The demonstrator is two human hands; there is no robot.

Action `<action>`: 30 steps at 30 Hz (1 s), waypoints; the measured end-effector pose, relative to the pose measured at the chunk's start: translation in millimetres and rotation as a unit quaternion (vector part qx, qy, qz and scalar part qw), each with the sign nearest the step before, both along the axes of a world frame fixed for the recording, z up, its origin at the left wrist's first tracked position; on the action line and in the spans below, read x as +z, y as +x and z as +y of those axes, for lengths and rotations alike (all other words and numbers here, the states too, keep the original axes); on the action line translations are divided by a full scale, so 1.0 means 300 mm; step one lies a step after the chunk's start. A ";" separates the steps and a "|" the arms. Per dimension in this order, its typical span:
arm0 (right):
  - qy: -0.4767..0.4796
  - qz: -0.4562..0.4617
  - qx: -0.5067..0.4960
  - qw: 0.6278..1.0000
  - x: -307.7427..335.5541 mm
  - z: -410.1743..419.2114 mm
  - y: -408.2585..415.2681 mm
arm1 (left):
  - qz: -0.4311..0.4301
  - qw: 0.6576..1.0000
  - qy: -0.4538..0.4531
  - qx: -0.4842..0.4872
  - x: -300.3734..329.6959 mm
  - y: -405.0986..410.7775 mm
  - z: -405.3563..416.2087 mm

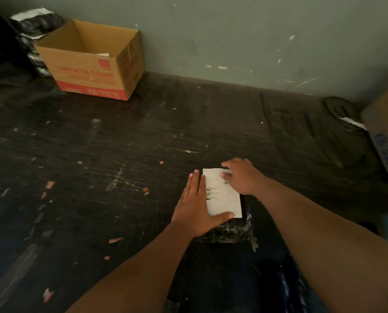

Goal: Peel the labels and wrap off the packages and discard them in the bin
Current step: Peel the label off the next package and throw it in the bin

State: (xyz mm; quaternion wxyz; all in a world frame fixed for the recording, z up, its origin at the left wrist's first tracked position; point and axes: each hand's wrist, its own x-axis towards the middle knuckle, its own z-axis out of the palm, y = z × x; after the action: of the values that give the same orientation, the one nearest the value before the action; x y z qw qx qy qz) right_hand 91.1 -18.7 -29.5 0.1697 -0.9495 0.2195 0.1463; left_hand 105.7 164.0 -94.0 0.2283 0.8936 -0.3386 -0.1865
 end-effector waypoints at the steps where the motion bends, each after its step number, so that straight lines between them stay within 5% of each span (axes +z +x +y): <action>1: -0.011 0.015 0.009 1.000 -0.009 0.002 0.015 | 0.003 1.000 -0.001 0.001 -0.003 0.001 -0.001; 14: -0.084 0.013 -0.015 0.996 -0.008 0.016 0.064 | 0.018 1.000 -0.014 0.005 -0.004 -0.005 0.006; 24: -0.029 -0.080 -0.064 0.994 -0.023 0.014 0.033 | 0.017 1.000 -0.001 0.007 0.012 -0.012 0.007; 30: -0.026 -0.035 -0.046 0.998 0.002 0.021 0.049 | 0.028 0.999 -0.026 0.014 0.007 -0.014 0.008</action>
State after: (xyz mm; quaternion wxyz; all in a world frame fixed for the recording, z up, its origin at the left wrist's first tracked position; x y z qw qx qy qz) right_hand 105.7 -12.3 -29.0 0.1590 -0.9471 0.2604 0.0998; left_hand 101.5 166.4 -91.8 0.2632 0.8865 -0.3242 -0.1992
